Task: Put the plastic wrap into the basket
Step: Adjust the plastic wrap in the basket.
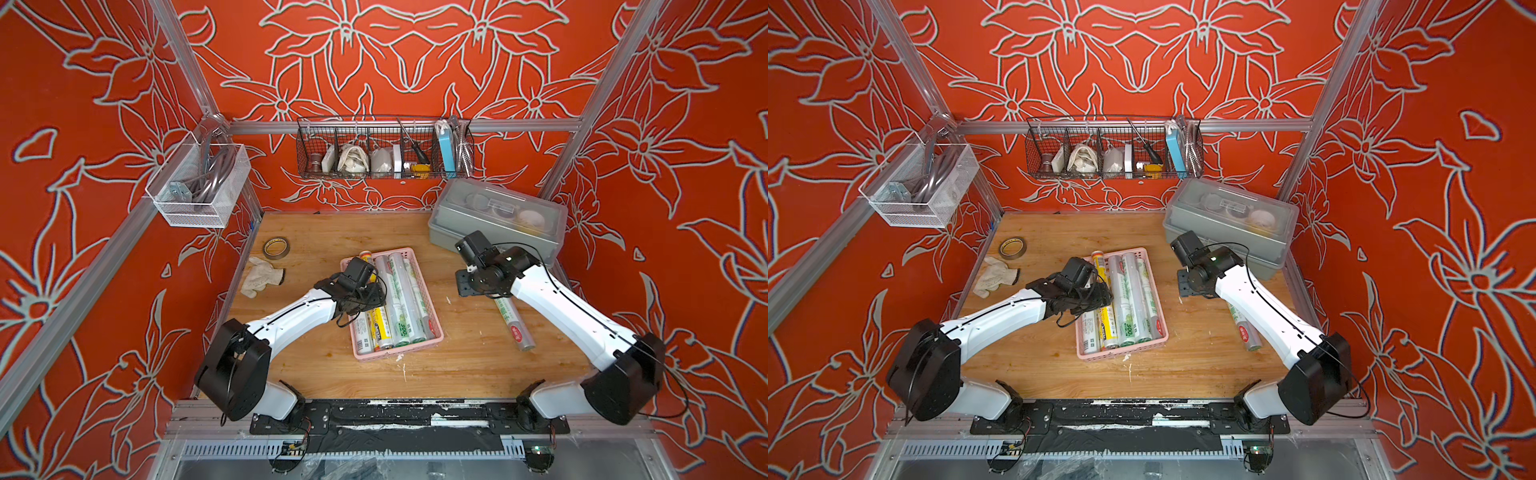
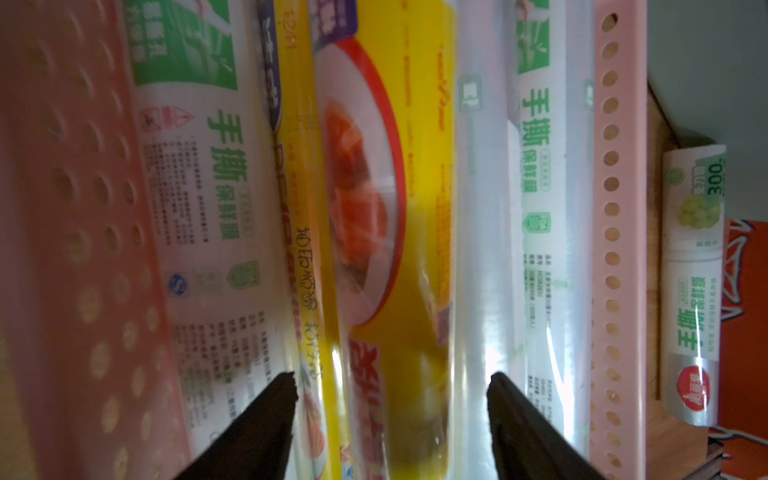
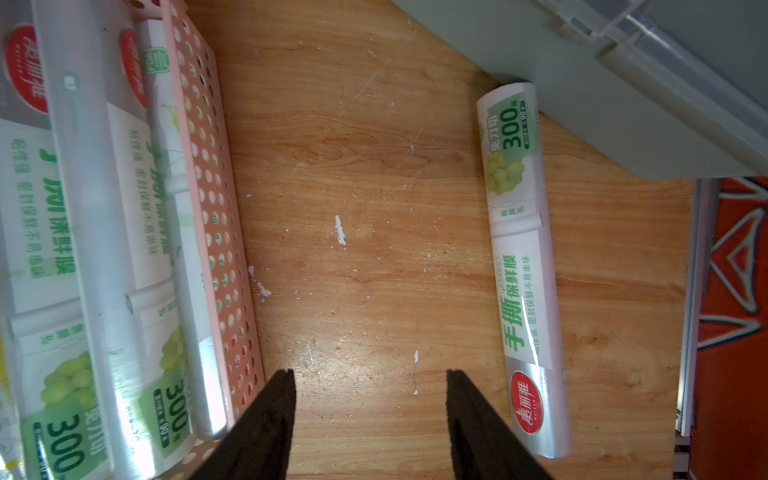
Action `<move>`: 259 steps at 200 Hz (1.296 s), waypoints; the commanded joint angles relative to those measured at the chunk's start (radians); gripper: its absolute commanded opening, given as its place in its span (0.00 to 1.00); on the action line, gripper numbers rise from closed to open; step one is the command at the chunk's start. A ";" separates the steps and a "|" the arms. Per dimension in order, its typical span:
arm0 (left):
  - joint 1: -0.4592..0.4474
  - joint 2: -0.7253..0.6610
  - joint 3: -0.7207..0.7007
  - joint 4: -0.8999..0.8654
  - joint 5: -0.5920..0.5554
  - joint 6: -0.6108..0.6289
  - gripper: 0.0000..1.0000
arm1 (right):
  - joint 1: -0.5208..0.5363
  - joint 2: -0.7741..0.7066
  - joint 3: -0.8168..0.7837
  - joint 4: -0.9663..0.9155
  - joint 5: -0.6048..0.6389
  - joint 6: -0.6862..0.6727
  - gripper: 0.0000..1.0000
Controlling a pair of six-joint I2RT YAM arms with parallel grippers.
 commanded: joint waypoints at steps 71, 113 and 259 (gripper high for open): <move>-0.009 0.037 -0.042 0.084 0.016 -0.036 0.49 | -0.367 0.047 -0.269 0.163 -0.040 -0.201 0.60; -0.009 0.015 -0.018 0.044 0.020 -0.034 0.39 | -0.407 0.144 -0.261 0.220 -0.019 -0.209 0.59; -0.003 0.024 0.087 -0.122 0.059 -0.065 0.38 | -0.442 0.236 -0.261 0.281 -0.017 -0.234 0.60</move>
